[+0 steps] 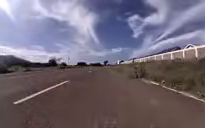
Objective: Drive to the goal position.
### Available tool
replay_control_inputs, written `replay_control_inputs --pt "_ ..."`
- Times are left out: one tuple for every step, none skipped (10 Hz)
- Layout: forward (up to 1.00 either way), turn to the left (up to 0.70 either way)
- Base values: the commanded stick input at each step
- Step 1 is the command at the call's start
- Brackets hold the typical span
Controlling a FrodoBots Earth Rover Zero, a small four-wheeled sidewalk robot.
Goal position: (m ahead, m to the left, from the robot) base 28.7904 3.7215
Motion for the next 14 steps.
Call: replay_control_inputs --pt "0.85 0.0" --pt "0.85 0.0" --pt "0.85 0.0" --pt "0.85 0.0" --pt "0.85 0.0" --pt "0.85 0.0" --pt "0.85 0.0" --pt "0.85 0.0" --pt "0.85 0.0" --pt "0.85 0.0" --pt "0.85 0.0" --pt "0.85 -0.22" --pt "0.85 -0.29" --pt "0.85 -0.34"
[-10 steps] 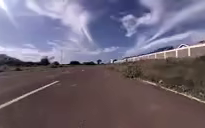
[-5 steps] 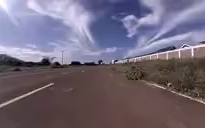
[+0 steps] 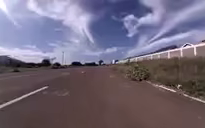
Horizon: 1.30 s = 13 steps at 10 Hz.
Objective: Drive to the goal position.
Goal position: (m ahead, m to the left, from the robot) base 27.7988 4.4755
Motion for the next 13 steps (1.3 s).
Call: replay_control_inputs --pt "0.85 -0.34" --pt "0.85 -0.34" --pt "0.85 -0.34" --pt "0.85 -0.34" --pt "0.85 -0.34" --pt "0.85 0.0" --pt "0.85 0.0" --pt "0.85 0.0" --pt "0.85 0.0" --pt "0.85 0.0" --pt "0.85 0.0" --pt "0.85 0.0" --pt "0.85 0.0"
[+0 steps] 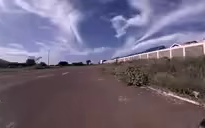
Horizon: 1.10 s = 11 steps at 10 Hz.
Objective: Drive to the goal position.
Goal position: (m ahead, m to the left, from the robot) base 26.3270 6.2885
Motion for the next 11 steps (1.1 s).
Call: replay_control_inputs --pt "0.85 0.0" --pt "0.85 0.0" --pt "0.85 0.0" --pt "0.85 0.0" --pt "0.85 0.0" --pt "0.85 0.0" --pt "0.85 0.0" --pt "0.85 0.0" --pt "0.85 0.0" --pt "0.85 0.0" --pt "0.85 0.0"
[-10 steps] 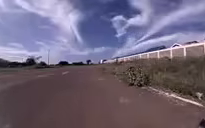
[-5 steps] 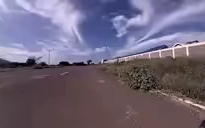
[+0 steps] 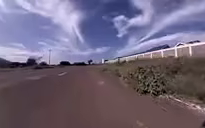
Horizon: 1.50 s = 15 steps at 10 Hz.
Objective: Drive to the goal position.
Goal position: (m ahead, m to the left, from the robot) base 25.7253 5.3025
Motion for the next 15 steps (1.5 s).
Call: replay_control_inputs --pt "0.85 0.0" --pt "0.85 0.0" --pt "0.85 0.0" --pt "0.85 0.0" --pt "0.85 0.0" --pt "0.36 0.0" --pt "0.02 0.0" --pt "0.0 0.0" --pt "0.0 0.0" --pt "0.0 0.0" --pt "0.0 0.0" --pt "0.0 0.0" --pt "0.0 0.0" --pt "0.0 0.0" --pt "0.0 0.0"
